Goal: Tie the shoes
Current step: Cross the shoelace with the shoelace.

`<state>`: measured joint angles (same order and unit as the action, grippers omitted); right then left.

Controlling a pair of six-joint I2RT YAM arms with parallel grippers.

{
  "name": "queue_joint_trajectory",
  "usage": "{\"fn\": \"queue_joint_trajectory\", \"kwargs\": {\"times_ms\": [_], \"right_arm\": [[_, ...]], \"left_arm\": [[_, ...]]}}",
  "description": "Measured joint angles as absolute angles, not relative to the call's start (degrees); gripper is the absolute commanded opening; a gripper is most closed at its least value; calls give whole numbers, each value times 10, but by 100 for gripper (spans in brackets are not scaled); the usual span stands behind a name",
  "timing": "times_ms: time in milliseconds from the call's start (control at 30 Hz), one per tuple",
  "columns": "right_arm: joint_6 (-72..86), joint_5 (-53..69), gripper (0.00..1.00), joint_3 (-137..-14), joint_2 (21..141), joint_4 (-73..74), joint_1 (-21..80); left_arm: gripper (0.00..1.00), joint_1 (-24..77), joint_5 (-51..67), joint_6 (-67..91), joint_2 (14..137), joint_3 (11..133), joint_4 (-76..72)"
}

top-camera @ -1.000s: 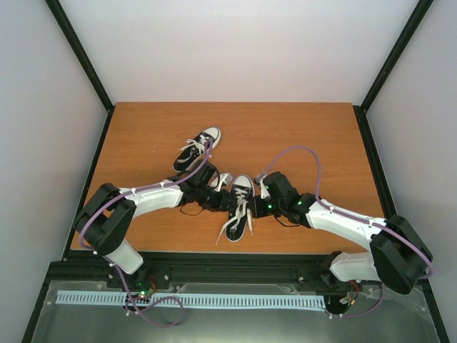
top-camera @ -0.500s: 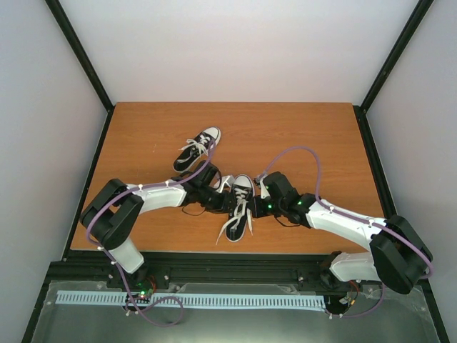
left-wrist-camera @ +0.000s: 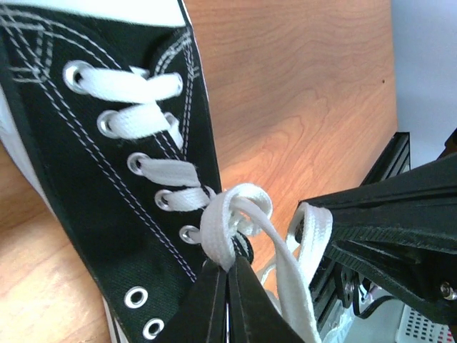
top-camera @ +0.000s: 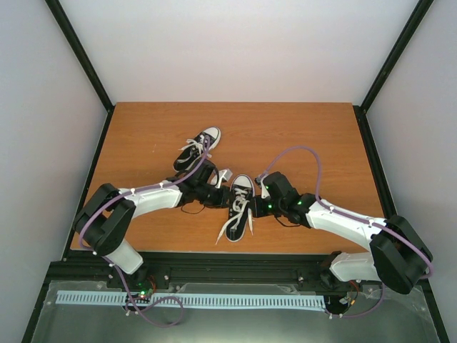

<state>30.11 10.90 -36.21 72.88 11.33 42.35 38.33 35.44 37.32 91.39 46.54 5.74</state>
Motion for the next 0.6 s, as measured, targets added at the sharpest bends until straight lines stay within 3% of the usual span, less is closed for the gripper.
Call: {"fn": "queue_joint_trajectory", "kwargs": {"times_ms": [300, 467, 600], "right_arm": [[302, 111, 3, -362, 729, 113, 424], [309, 114, 3, -363, 739, 103, 425], [312, 114, 3, -363, 750, 100, 429]], "left_arm": [[1, 368, 335, 366, 912, 468, 60], [14, 363, 335, 340, 927, 482, 62], [15, 350, 331, 326, 926, 481, 67]]}}
